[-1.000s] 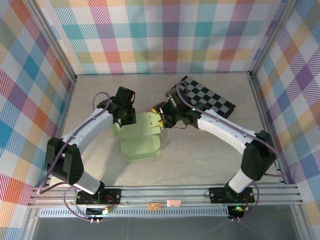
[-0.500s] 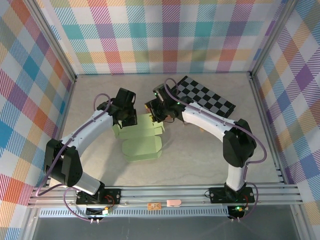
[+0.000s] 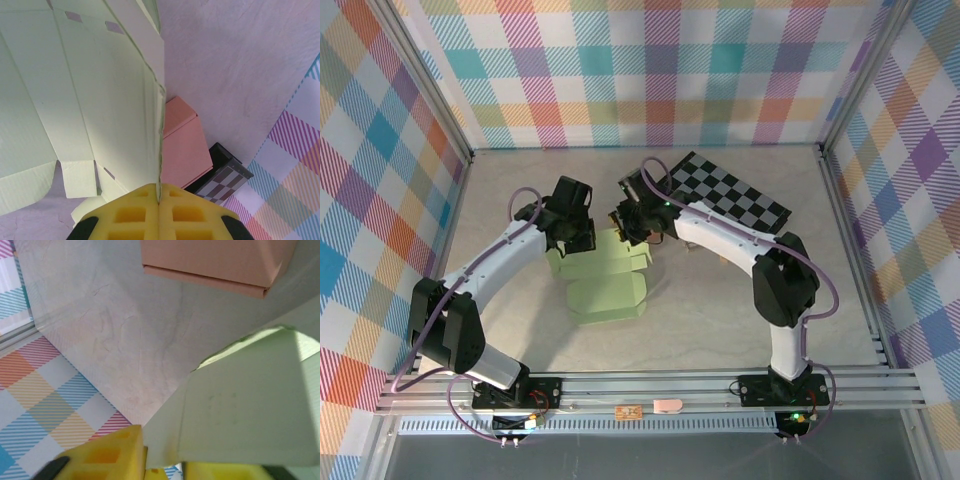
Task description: Fold the paper box
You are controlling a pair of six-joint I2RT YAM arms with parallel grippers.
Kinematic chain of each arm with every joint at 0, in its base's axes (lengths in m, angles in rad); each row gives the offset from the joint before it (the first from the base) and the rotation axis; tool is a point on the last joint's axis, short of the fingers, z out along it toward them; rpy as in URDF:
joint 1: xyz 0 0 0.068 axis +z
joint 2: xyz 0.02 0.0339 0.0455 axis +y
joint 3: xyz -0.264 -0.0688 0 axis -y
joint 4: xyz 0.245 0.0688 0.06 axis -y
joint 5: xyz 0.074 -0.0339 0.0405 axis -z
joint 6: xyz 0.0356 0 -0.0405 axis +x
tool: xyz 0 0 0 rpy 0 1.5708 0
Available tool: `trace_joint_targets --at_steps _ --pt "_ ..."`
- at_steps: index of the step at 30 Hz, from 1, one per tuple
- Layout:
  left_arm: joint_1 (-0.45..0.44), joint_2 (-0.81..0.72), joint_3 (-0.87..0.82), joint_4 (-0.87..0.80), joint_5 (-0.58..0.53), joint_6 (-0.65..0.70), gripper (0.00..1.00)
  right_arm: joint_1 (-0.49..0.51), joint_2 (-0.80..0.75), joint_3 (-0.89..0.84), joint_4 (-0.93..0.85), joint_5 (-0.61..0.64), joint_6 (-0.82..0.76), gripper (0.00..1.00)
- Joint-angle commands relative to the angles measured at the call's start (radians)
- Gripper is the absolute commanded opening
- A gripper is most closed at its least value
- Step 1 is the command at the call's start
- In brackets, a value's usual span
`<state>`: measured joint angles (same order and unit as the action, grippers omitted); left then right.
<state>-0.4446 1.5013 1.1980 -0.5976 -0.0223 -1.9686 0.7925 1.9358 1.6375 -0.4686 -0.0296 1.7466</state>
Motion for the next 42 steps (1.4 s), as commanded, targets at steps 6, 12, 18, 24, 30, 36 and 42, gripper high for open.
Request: trace_joint_targets --at_steps 6,12,18,24,30,36,42 --pt "-0.016 -0.039 0.008 0.054 0.035 0.061 0.17 -0.028 -0.006 0.014 -0.077 0.029 -0.004 0.0" --pt "0.02 -0.08 0.109 -0.048 0.102 0.509 0.51 -0.106 -0.079 -0.009 -0.155 0.0 -0.043 0.0" --pt "0.043 -0.154 0.109 -0.125 0.272 1.208 0.54 -0.208 -0.177 -0.122 -0.143 -0.073 -0.052 0.0" --pt "0.039 -0.215 -0.113 -0.07 0.361 1.502 0.59 -0.292 -0.22 -0.15 -0.158 -0.143 -0.082 0.0" --pt "-0.013 -0.235 -0.272 0.188 0.379 1.595 0.66 -0.341 -0.241 -0.171 -0.162 -0.183 -0.091 0.0" --pt "-0.032 -0.144 -0.287 0.261 0.249 1.672 0.66 -0.36 -0.247 -0.181 -0.16 -0.214 -0.091 0.0" --pt "-0.034 -0.027 -0.232 0.312 0.197 1.717 0.63 -0.366 -0.257 -0.202 -0.148 -0.224 -0.083 0.0"
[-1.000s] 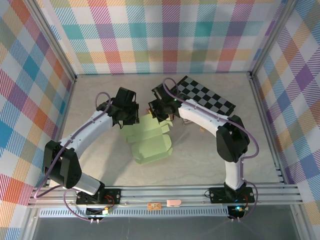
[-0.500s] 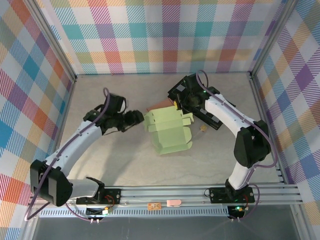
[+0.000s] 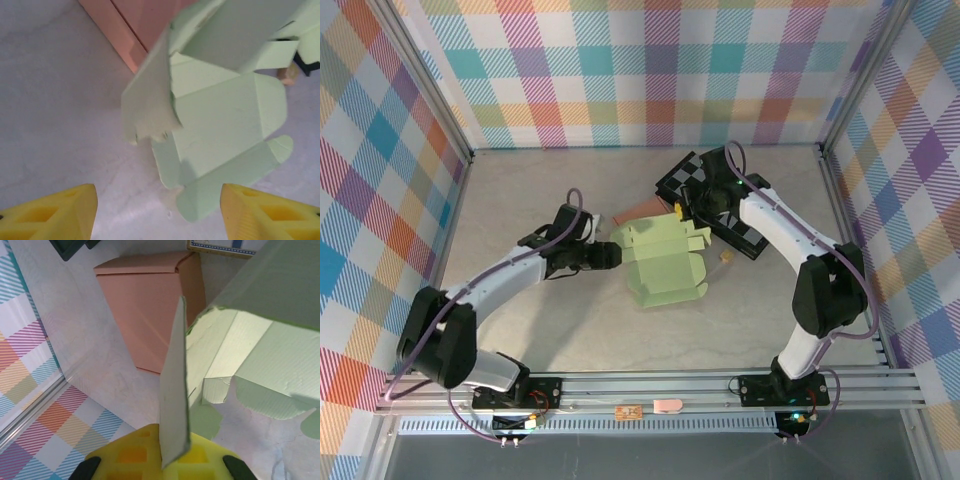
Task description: Fold the paper box
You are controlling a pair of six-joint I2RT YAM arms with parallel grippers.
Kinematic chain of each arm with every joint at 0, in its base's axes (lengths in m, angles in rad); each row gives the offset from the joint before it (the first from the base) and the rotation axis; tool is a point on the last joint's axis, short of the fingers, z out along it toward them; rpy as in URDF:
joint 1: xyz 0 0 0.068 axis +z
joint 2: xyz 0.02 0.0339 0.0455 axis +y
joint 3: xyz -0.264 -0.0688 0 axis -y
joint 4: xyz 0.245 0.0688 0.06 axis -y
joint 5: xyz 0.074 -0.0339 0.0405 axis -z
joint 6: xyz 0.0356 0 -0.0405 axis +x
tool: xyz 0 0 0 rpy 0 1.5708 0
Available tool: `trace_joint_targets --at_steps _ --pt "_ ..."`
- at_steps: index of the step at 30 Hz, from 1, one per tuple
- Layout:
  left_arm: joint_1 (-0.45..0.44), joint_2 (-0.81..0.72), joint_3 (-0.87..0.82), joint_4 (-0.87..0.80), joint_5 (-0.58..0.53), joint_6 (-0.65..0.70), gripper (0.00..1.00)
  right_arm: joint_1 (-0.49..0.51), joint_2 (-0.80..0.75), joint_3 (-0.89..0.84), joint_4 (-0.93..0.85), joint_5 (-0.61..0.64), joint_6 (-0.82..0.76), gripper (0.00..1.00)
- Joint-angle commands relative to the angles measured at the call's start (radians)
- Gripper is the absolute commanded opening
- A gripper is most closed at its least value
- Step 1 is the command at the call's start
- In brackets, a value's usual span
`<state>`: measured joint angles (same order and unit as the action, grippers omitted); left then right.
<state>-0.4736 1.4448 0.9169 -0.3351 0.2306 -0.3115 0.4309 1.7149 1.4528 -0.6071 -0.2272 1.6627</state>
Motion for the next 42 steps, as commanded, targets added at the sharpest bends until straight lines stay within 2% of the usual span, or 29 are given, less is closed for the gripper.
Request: trace_joint_targets --at_steps 1,9,11,17,18,22,27,33,38,42 --pt "-0.004 0.046 0.06 0.049 -0.069 0.069 0.62 -0.004 -0.039 -0.021 -0.007 -0.026 0.005 0.0" --pt "-0.004 0.117 0.085 0.15 -0.059 0.11 0.54 -0.009 -0.041 -0.023 -0.004 -0.035 0.007 0.0" --pt "-0.005 0.14 0.091 0.161 -0.037 0.11 0.45 -0.009 -0.04 -0.023 -0.005 -0.034 0.008 0.0" --pt "-0.007 0.133 0.099 0.132 -0.001 0.093 0.0 -0.012 -0.041 -0.032 0.01 -0.037 -0.01 0.0" --pt "-0.008 0.128 0.103 0.116 0.007 0.083 0.0 -0.013 -0.041 -0.034 0.016 -0.041 -0.018 0.01" --pt "-0.02 0.086 0.074 0.098 0.017 0.018 0.0 -0.008 -0.056 -0.046 0.035 -0.039 -0.071 0.31" --pt "-0.046 0.039 0.036 0.073 0.002 -0.042 0.0 0.014 -0.118 -0.097 0.089 0.007 -0.139 0.56" --pt "-0.069 0.026 0.063 -0.058 -0.013 -0.047 0.0 0.075 -0.197 -0.15 0.172 0.124 -0.172 0.66" --pt "-0.079 0.007 0.064 -0.106 -0.032 -0.049 0.0 0.078 -0.217 -0.175 0.168 0.164 -0.171 0.74" --pt "-0.085 -0.007 0.065 -0.119 -0.047 -0.046 0.0 0.081 -0.205 -0.159 0.143 0.141 -0.169 0.75"
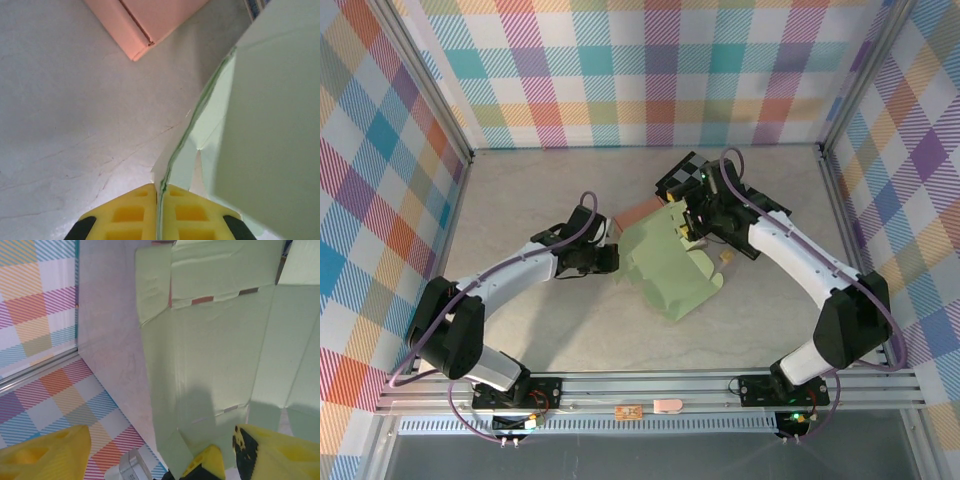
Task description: Fold the paper box
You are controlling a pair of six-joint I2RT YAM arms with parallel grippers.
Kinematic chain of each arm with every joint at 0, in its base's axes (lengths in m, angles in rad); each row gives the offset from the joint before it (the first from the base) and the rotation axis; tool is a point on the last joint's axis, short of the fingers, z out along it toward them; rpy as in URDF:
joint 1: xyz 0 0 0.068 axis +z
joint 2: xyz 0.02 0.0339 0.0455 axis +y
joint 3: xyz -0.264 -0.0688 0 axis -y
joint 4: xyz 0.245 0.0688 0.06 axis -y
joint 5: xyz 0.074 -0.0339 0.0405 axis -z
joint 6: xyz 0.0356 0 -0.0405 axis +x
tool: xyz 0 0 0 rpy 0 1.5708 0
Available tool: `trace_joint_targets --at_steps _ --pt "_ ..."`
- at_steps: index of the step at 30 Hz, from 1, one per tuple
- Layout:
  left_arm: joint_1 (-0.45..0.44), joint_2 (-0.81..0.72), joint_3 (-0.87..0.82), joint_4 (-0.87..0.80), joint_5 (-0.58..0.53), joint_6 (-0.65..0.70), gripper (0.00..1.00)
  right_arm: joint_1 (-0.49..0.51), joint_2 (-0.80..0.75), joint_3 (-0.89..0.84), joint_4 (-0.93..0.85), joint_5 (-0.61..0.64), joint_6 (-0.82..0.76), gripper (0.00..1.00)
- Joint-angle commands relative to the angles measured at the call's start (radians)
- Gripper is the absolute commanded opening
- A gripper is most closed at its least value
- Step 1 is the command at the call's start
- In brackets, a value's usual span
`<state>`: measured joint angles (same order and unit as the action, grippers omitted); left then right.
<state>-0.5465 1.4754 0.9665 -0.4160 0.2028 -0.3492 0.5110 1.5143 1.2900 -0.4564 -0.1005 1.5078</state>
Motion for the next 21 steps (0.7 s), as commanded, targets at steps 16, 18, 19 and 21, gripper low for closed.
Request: trace_joint_targets --at_steps 16,18,19,21 --pt "-0.024 -0.03 0.05 -0.072 -0.048 0.038 0.0 0.093 0.235 0.145 0.05 -0.038 0.045 0.58" --pt "-0.024 -0.028 0.055 -0.077 -0.049 0.043 0.0 0.095 0.251 0.153 0.053 -0.047 0.039 0.55" --pt "-0.024 -0.027 0.058 -0.078 -0.051 0.044 0.0 0.095 0.258 0.151 0.051 -0.053 0.038 0.53" --pt "-0.024 -0.027 0.06 -0.078 -0.052 0.048 0.0 0.096 0.268 0.142 0.055 -0.06 0.035 0.51"
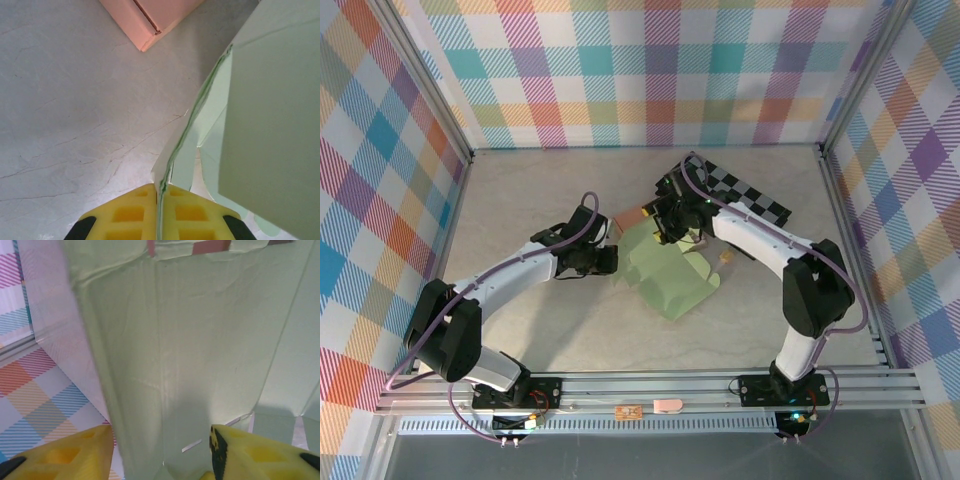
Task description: Fold the paper box
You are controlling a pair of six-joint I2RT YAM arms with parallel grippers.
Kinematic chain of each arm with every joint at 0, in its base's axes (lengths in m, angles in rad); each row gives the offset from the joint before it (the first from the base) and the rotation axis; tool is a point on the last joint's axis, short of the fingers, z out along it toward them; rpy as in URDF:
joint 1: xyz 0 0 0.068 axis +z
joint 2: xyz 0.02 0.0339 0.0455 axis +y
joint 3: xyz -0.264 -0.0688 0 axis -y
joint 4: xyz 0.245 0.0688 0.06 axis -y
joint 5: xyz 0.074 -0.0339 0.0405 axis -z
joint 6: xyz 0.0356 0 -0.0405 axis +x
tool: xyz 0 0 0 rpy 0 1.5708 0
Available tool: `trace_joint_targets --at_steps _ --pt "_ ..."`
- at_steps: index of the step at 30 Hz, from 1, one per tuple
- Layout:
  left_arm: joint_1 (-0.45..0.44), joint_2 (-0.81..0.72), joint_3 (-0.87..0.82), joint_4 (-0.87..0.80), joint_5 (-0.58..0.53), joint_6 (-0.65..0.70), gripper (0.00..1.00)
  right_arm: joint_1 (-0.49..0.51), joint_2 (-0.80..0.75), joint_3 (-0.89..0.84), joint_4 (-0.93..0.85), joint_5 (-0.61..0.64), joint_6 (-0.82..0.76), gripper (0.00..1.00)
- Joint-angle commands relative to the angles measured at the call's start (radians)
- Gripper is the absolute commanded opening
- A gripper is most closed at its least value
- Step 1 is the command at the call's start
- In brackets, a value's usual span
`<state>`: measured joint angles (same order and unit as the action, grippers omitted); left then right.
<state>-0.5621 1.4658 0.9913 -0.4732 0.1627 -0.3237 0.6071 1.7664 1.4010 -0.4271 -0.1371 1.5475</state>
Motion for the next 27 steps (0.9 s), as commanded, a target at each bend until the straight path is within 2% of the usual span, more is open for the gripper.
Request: trace_joint_targets --at_steps 1,4,10,17,19,22,25,27 --pt "-0.009 -0.016 0.037 -0.024 -0.013 0.024 0.0 0.001 0.018 0.021 0.034 -0.024 -0.004 0.49" --pt "-0.009 -0.012 0.04 -0.026 -0.012 0.029 0.0 -0.001 0.019 -0.001 0.06 -0.018 -0.013 0.45" --pt "-0.009 -0.008 0.04 -0.03 -0.02 0.036 0.0 -0.003 0.028 -0.028 0.109 -0.025 -0.026 0.25" --pt "-0.009 -0.029 0.036 -0.042 -0.042 0.036 0.0 -0.011 0.021 -0.077 0.163 -0.021 -0.001 0.08" --pt "-0.007 -0.047 0.041 -0.051 -0.05 0.027 0.09 -0.012 0.018 -0.078 0.168 -0.019 0.011 0.03" --pt "-0.006 -0.095 0.052 -0.067 -0.067 -0.012 0.3 -0.012 0.006 -0.08 0.173 -0.013 0.027 0.0" --pt "-0.004 -0.151 0.072 -0.076 -0.061 -0.085 0.44 -0.012 -0.004 -0.087 0.182 -0.003 0.039 0.0" --pt "0.0 -0.18 0.094 -0.086 -0.054 -0.151 0.48 -0.015 -0.005 -0.088 0.184 -0.004 0.046 0.0"
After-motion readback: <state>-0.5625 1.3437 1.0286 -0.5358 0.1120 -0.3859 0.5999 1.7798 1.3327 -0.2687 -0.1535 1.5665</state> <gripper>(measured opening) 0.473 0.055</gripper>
